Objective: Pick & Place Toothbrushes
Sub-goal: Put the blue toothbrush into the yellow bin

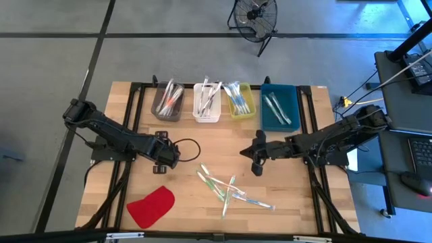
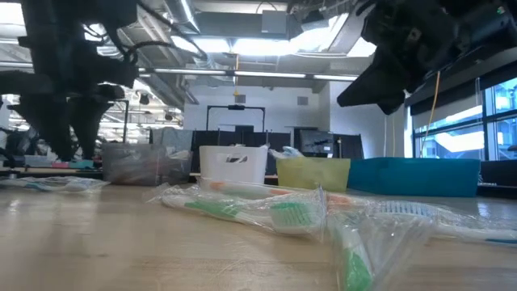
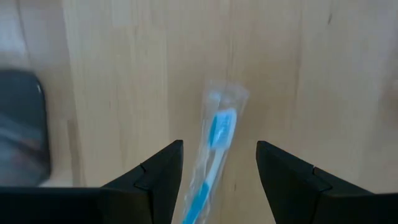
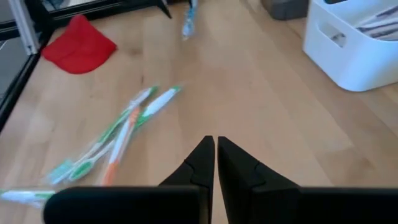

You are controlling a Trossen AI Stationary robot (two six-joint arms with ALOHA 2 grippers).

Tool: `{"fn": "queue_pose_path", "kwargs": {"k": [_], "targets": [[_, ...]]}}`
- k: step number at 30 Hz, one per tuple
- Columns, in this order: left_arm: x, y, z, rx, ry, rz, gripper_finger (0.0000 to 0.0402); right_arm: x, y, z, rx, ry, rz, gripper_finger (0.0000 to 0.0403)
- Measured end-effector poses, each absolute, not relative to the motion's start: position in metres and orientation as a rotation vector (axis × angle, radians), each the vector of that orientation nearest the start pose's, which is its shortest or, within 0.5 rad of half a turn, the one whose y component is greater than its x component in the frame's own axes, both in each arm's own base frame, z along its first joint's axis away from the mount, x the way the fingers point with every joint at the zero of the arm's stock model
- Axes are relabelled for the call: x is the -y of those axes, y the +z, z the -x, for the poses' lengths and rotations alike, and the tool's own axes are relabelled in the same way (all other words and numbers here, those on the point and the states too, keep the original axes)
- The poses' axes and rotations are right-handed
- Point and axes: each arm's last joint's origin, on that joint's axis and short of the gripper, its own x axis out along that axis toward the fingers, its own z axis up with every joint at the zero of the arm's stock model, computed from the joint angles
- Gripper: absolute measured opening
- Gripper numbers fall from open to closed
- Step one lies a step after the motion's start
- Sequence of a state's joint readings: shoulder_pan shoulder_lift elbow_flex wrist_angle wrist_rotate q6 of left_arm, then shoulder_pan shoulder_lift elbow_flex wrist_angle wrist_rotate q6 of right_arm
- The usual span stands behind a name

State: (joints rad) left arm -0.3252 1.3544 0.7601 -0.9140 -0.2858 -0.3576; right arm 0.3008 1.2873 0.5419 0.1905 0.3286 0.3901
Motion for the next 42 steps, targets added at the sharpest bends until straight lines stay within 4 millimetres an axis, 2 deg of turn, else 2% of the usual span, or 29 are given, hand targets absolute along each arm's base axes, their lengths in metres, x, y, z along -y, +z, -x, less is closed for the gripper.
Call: {"fn": "queue_pose_path", "kwargs": {"k": [7, 30, 37, 42], "targets": [[0.055, 0.178, -0.189, -1.496, 0.245, -0.172, 0.0198, -0.074, 0.185, -0.236, -0.516, -0.094, -0.2, 0.002], [0.023, 0.177, -0.203, -1.511, 0.123, -0.019, 0.0198, -0.081, 0.185, -0.234, -0.508, -0.092, -0.204, 0.002], [0.019, 0.16, -0.196, -1.518, 0.125, 0.013, 0.0198, -0.081, 0.185, -0.234, -0.508, -0.09, -0.204, 0.002], [0.02, 0.158, -0.195, -1.52, 0.09, 0.037, 0.0198, -0.081, 0.185, -0.234, -0.508, -0.09, -0.204, 0.002]]}}
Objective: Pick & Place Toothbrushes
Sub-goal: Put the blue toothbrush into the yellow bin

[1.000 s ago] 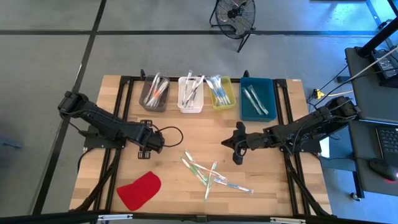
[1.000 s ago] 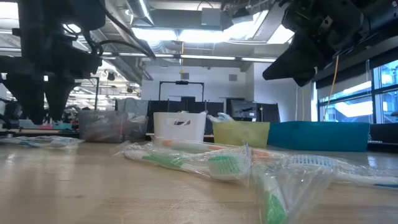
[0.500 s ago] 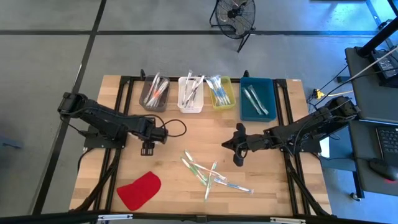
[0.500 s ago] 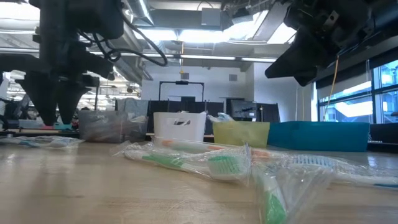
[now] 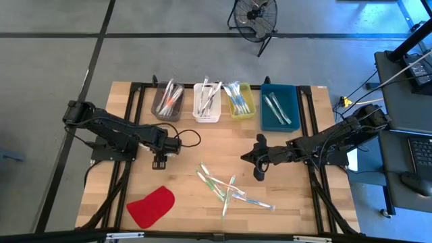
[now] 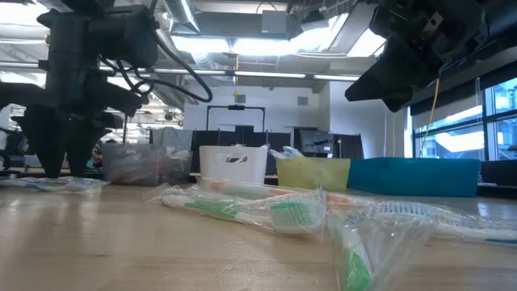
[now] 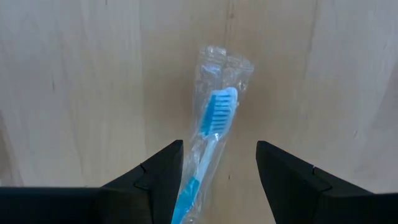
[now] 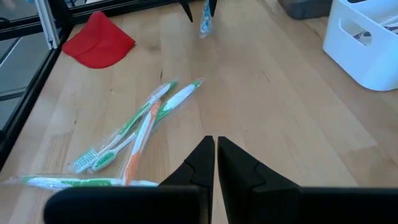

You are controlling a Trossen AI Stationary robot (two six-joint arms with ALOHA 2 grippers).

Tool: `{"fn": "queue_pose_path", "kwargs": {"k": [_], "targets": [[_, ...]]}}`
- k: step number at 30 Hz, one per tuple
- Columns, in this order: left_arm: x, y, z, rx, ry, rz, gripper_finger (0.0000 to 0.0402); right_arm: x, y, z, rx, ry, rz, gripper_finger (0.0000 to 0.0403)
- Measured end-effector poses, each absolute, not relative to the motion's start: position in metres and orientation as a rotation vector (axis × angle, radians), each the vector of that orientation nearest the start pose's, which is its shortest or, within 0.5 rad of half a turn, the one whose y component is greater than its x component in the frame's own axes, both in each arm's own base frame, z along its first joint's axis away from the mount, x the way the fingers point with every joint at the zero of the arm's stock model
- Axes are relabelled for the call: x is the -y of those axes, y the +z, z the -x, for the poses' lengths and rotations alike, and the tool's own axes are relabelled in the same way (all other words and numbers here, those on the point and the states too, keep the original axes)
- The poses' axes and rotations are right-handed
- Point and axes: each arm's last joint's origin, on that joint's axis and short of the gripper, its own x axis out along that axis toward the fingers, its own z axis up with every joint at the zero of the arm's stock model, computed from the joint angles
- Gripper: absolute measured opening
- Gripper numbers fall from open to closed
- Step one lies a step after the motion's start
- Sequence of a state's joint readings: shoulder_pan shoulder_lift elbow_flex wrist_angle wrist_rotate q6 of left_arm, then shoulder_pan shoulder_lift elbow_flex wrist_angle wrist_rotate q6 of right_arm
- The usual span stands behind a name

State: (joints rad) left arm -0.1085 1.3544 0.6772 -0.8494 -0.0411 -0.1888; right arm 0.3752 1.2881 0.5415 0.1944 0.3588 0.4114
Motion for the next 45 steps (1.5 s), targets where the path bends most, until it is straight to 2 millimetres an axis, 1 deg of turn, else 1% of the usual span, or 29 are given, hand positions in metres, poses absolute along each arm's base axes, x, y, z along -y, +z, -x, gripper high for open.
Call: {"fn": "queue_pose_path", "kwargs": {"k": [5, 16, 21, 27, 32, 40, 45], "targets": [[0.02, 0.158, -0.195, -1.524, 0.091, 0.036, 0.0198, -0.081, 0.186, -0.235, -0.501, -0.088, -0.207, 0.002], [0.019, 0.144, -0.2, -1.581, 0.114, 0.029, 0.0198, -0.082, 0.186, -0.235, -0.494, -0.086, -0.21, 0.002], [0.013, 0.14, -0.202, -1.603, 0.142, 0.053, 0.0198, -0.082, 0.186, -0.235, -0.495, -0.079, -0.212, 0.002], [-0.001, 0.134, -0.204, -1.644, 0.132, 0.15, 0.0195, -0.082, 0.187, -0.235, -0.49, -0.078, -0.215, 0.002], [-0.005, 0.133, -0.204, -1.651, 0.14, 0.172, 0.0165, -0.082, 0.187, -0.235, -0.49, -0.077, -0.214, 0.002], [-0.006, 0.133, -0.204, -1.651, 0.145, 0.163, 0.0082, -0.082, 0.187, -0.235, -0.49, -0.077, -0.214, 0.002], [-0.006, 0.132, -0.204, -1.652, 0.144, 0.163, 0.0043, -0.082, 0.187, -0.235, -0.491, -0.077, -0.214, 0.002]]}}
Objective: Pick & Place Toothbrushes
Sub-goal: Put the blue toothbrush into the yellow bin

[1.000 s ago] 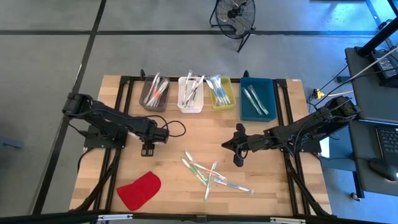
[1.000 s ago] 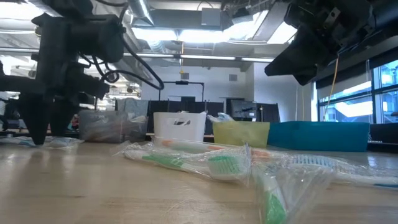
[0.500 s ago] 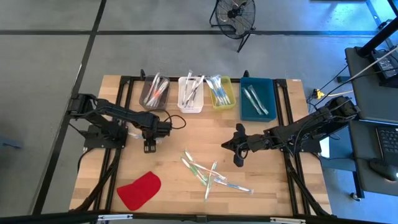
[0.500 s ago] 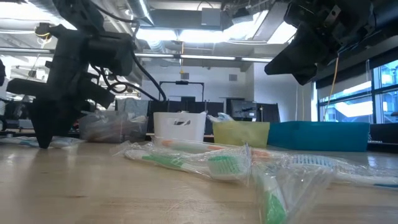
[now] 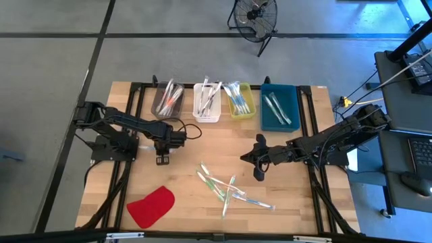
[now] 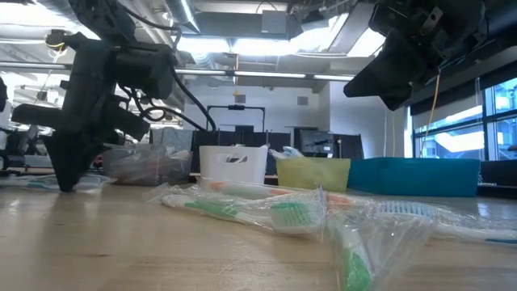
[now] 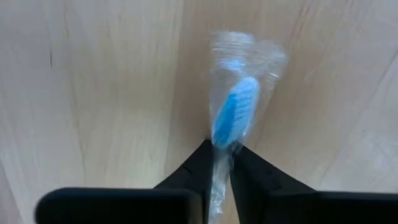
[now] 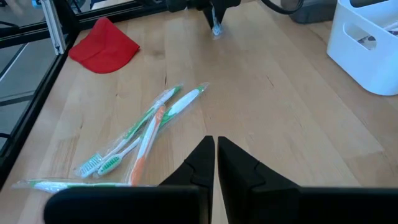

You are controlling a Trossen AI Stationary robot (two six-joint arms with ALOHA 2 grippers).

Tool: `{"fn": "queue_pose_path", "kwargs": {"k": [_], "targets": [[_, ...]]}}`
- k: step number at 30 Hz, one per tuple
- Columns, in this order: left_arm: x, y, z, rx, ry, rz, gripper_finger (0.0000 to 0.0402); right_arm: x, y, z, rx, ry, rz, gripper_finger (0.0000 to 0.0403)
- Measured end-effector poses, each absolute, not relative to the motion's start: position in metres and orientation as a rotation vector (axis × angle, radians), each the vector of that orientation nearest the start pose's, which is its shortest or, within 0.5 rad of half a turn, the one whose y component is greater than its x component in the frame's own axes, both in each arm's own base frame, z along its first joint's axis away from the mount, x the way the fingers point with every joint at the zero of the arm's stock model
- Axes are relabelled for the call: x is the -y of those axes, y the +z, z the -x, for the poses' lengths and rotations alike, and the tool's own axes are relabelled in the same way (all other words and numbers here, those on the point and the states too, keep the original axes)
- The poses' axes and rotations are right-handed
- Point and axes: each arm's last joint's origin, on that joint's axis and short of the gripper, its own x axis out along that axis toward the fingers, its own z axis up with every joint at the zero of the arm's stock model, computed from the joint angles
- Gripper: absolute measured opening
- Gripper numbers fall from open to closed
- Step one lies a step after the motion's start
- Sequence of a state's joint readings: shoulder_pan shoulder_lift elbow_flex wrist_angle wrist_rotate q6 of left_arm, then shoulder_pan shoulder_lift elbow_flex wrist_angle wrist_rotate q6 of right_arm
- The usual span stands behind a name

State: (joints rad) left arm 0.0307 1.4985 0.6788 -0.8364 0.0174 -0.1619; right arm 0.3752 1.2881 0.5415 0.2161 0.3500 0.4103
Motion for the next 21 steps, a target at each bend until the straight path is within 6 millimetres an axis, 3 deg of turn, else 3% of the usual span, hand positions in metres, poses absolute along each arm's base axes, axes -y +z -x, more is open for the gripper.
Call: {"fn": "queue_pose_path", "kwargs": {"k": [7, 21], "targets": [[-0.006, 0.132, -0.204, -1.652, 0.143, 0.163, 0.0008, -0.082, 0.187, -0.235, -0.491, -0.077, -0.212, 0.002], [-0.006, 0.153, -0.223, -1.538, 0.1, 0.142, 0.0009, -0.082, 0.183, -0.233, -0.534, -0.081, -0.193, 0.002]]}}
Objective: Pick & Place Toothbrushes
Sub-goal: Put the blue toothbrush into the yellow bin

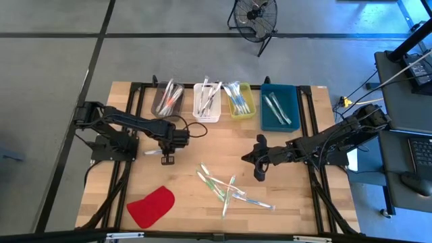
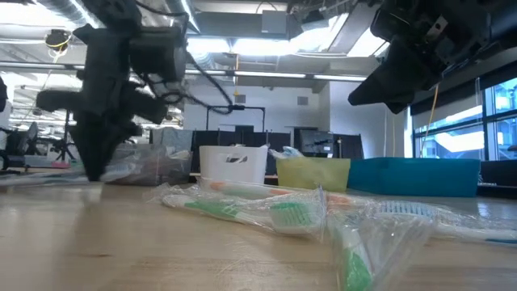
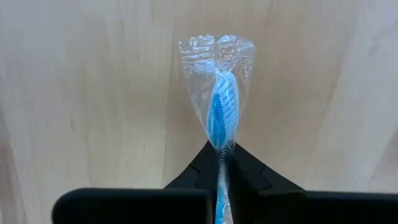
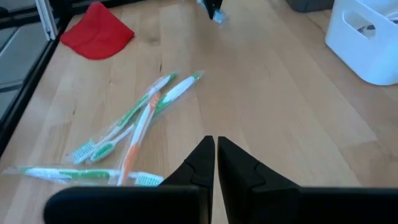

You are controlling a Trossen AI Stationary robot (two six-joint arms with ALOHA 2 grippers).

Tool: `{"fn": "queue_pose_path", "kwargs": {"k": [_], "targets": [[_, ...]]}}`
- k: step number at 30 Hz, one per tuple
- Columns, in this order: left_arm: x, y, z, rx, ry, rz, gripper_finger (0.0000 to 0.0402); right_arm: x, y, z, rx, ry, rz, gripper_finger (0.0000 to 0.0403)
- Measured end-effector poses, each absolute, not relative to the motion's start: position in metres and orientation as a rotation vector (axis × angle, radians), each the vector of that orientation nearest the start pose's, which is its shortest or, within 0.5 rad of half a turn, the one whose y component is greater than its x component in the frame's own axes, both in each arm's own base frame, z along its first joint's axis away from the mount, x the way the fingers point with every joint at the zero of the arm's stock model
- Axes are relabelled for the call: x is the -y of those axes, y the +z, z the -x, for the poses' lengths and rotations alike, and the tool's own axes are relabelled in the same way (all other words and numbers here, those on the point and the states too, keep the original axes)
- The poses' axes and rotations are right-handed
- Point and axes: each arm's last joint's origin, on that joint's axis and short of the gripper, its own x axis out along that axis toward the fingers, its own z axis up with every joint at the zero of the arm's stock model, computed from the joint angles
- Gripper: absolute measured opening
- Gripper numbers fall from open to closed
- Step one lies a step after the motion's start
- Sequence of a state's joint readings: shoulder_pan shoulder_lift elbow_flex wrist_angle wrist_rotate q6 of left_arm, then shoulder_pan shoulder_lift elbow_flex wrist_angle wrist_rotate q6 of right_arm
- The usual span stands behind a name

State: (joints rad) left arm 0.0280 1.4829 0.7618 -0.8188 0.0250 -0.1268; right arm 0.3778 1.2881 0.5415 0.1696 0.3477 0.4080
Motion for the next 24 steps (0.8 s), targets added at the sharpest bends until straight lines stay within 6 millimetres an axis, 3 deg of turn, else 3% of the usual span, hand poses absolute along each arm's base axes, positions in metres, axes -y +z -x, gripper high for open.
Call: {"fn": "queue_pose_path", "kwargs": {"k": [4, 15, 24], "targets": [[-0.006, 0.161, -0.226, -1.468, 0.096, 0.141, 0.001, -0.085, 0.182, -0.231, -0.549, -0.07, -0.183, 0.002], [-0.007, 0.189, -0.255, -1.016, 0.048, 0.098, 0.0011, -0.087, 0.182, -0.23, -0.548, -0.059, -0.178, 0.002], [-0.007, 0.198, -0.27, -0.782, 0.015, 0.032, 0.0011, -0.087, 0.182, -0.23, -0.54, -0.06, -0.181, 0.002]]}}
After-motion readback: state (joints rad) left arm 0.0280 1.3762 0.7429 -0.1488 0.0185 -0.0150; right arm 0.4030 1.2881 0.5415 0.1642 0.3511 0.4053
